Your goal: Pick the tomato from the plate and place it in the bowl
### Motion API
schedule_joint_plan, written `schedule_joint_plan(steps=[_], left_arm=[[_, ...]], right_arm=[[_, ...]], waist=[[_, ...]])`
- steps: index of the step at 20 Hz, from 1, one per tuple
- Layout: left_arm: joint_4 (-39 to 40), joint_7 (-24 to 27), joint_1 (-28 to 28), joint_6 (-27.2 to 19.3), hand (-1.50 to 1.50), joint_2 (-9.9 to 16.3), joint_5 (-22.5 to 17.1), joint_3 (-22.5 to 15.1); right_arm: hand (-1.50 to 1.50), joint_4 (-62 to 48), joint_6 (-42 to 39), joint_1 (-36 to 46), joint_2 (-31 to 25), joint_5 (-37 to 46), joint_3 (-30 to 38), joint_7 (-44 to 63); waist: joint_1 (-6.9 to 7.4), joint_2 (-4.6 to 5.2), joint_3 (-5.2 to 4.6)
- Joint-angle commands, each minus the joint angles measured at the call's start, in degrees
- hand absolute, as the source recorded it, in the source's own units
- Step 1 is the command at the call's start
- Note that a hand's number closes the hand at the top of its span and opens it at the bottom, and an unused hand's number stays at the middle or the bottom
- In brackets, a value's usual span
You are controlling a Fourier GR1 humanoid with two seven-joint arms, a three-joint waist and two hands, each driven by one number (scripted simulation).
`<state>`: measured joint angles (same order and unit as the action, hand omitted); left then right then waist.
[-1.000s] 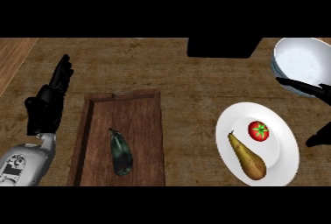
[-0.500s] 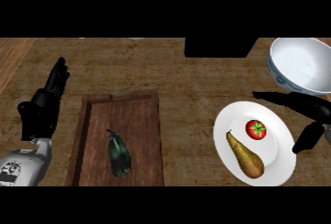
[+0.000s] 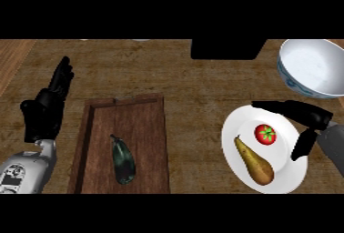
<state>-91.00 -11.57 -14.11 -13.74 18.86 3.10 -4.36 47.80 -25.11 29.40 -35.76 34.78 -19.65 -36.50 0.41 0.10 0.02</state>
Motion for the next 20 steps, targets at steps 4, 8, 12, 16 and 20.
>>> schedule_joint_plan(steps=[4,8,12,16,20], left_arm=[[1.15,2.33,1.55,1.86,0.0,-1.61,1.78,2.24],[-3.62,1.01,3.66,4.44,0.0,0.22,0.15,4.52],[2.17,3.58,0.91,5.24,0.0,-1.73,0.94,4.89],[-0.4,0.02,-0.61,3.23,0.0,-3.52,4.09,3.62],[3.96,5.89,1.32,6.11,0.0,-2.28,2.19,6.91]], right_arm=[[-1.5,-6.06,1.65,2.28,6.47,5.82,1.76,-0.45],[-1.5,-11.52,6.27,1.52,8.74,9.12,1.52,-4.28],[1.5,-13.09,9.54,1.68,8.14,12.79,1.5,-7.83],[1.5,-14.67,12.67,3.32,10.81,14.66,2.46,-9.3],[1.5,-18.22,15.02,3.3,10.0,15.46,4.3,-13.69]], waist=[[-0.06,-0.01,-0.01],[0.31,0.0,0.02],[-0.06,0.06,0.01],[-0.04,0.01,0.01],[-0.08,0.05,0.0]])
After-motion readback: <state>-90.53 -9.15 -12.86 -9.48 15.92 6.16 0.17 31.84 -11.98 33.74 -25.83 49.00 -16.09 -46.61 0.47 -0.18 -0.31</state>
